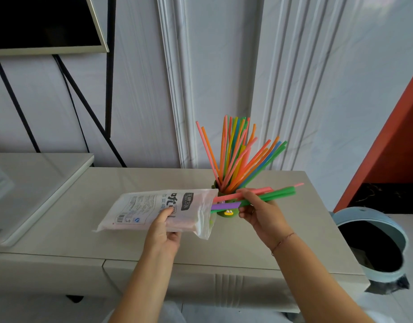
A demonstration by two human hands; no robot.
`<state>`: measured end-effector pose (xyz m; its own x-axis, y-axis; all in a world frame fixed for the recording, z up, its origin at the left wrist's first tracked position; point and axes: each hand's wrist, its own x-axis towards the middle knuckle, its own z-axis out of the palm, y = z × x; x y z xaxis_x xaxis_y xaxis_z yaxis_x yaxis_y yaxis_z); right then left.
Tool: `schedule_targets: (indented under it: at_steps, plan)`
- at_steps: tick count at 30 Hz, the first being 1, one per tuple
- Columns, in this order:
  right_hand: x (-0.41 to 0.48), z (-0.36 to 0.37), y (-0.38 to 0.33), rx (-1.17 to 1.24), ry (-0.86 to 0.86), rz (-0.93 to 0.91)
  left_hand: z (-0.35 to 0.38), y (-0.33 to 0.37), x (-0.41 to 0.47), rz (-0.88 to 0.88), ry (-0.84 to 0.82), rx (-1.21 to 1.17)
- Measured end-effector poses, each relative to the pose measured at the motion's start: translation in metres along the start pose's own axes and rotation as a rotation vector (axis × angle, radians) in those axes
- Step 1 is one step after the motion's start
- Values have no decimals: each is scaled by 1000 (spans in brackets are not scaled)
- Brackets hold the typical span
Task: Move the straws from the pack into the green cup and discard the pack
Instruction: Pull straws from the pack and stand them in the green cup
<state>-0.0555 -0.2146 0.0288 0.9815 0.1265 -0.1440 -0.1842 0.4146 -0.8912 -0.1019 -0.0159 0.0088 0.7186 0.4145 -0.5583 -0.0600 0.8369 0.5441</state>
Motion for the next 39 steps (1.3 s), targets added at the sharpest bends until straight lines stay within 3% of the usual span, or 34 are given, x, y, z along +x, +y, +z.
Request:
schedule_targets:
  at_steps: [10, 22, 30, 39]
  plan:
    - [8, -22, -31, -97, 226, -179, -9, 16, 8, -8, 110, -56]
    - [17, -38, -60, -245, 415, -319, -7, 16, 6, 0, 121, -50]
    - [29, -13, -59, -509, 372, -328, -7, 13, 5, 7, 106, -13]
    - [46, 7, -28, -782, 256, -189, -8, 12, 6, 19, 106, -32]
